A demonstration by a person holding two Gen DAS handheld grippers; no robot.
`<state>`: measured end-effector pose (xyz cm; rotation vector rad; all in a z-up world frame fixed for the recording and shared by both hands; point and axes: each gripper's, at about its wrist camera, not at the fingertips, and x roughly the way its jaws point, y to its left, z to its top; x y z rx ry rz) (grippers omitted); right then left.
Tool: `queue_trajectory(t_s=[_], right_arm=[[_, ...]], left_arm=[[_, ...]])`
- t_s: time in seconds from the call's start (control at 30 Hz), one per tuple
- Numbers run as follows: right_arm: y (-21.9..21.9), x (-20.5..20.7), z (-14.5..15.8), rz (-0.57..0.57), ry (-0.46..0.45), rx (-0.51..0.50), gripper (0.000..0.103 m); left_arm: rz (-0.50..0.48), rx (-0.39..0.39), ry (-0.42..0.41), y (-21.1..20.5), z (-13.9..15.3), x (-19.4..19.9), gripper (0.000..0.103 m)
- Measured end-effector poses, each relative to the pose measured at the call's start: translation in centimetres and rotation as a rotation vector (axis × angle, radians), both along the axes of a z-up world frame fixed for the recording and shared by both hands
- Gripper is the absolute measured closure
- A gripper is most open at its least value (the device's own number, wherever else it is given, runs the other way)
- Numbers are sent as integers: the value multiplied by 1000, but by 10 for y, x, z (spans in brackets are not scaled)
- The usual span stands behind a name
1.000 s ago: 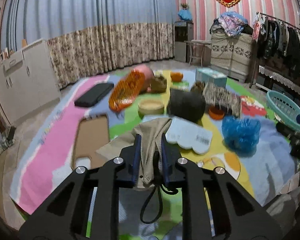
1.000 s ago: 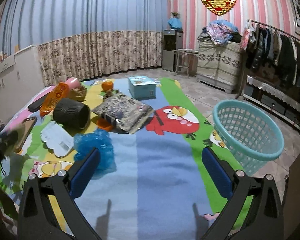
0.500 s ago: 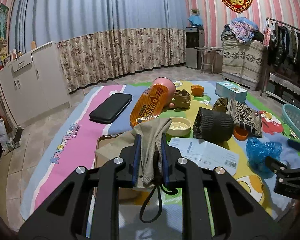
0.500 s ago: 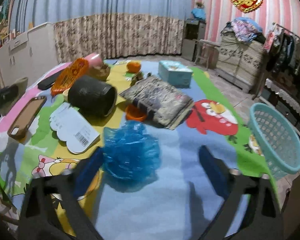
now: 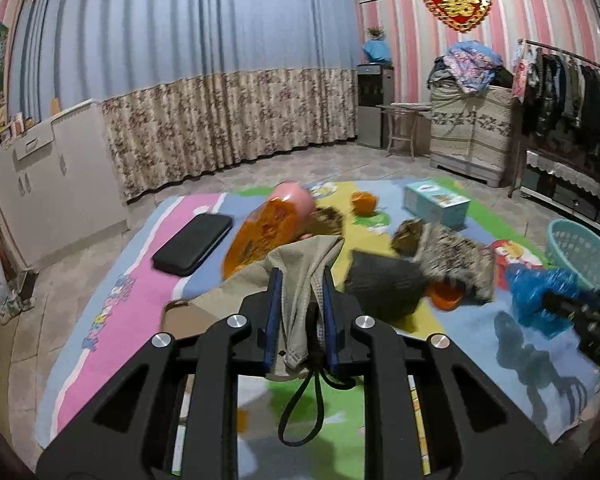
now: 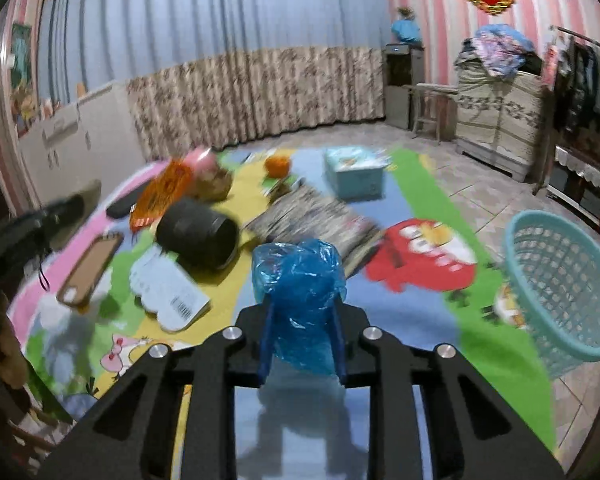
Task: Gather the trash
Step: 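Carry the mask and blue bag to the blue basket and release both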
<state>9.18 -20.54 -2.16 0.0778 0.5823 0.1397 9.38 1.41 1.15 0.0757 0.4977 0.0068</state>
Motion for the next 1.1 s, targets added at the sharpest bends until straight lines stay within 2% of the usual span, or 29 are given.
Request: queue_trajectory(t_s=[0.1, 0.3, 0.47, 0.57, 0.77, 1.1], right_arm=[[-29, -2, 17, -37, -36, -24, 79], [-108, -1, 47, -181, -98, -76, 79], [-169, 3, 65, -274, -101, -89, 79], [-201, 9, 61, -330, -103, -68, 79], [-249, 19, 20, -404, -53, 2, 79], [-286, 14, 10, -480, -88, 24, 79]], left_arm=[[-36, -1, -15, -25, 6, 3, 86], [-117, -17, -36, -88, 12, 14, 86], [-218, -35, -61, -153, 20, 26, 85], [-272, -54, -38, -189, 15, 36, 85], [-371, -81, 11, -250, -1, 49, 85], [-501, -101, 87, -342, -26, 79, 85]])
